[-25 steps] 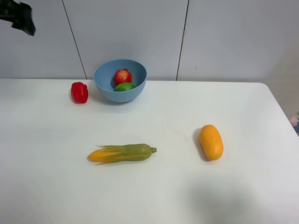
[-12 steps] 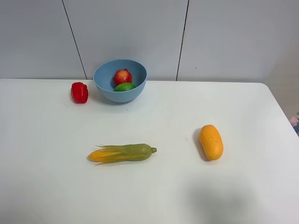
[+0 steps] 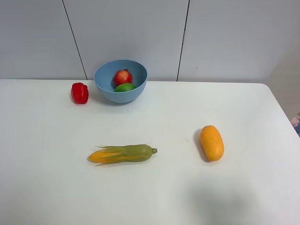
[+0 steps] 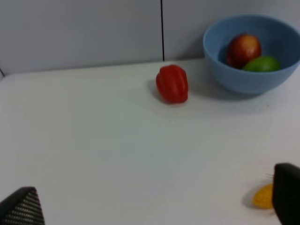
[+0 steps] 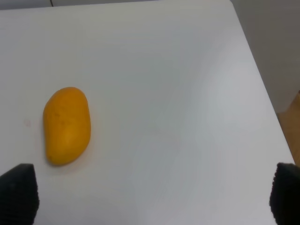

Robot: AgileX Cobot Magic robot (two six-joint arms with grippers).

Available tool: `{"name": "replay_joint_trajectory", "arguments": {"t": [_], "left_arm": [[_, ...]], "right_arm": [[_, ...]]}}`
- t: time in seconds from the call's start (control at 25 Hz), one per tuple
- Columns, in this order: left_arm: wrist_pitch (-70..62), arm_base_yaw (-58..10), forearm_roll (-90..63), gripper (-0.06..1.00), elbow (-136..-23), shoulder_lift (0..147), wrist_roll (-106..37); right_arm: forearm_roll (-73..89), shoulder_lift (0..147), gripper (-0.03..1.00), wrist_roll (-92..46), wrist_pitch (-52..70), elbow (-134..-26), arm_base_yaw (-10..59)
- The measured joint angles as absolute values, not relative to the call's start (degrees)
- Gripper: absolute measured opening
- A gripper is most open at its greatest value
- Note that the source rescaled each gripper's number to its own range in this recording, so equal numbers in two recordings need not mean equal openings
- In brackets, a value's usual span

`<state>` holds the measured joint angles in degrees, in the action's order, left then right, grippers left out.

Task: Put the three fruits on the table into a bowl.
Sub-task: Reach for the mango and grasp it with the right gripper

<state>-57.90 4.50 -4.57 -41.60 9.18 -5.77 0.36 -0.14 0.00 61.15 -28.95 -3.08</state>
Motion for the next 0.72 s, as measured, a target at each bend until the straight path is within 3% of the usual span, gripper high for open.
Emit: {"name": "replay_joint_trajectory", "arguments": {"t": [0.28, 0.72], "left_arm": [[-57.84, 4.5, -4.46, 0.98, -35.95, 0.42, -5.93], [-58.94, 4.5, -4.24, 0.98, -29.79, -0.38, -5.98]], "right_arm": [[0.36, -0.14, 1.0, 0.0, 61.15, -28.95, -3.08], [0.31, -0.14, 1.0, 0.0, 61.15, -28.95, -3.08]]}}
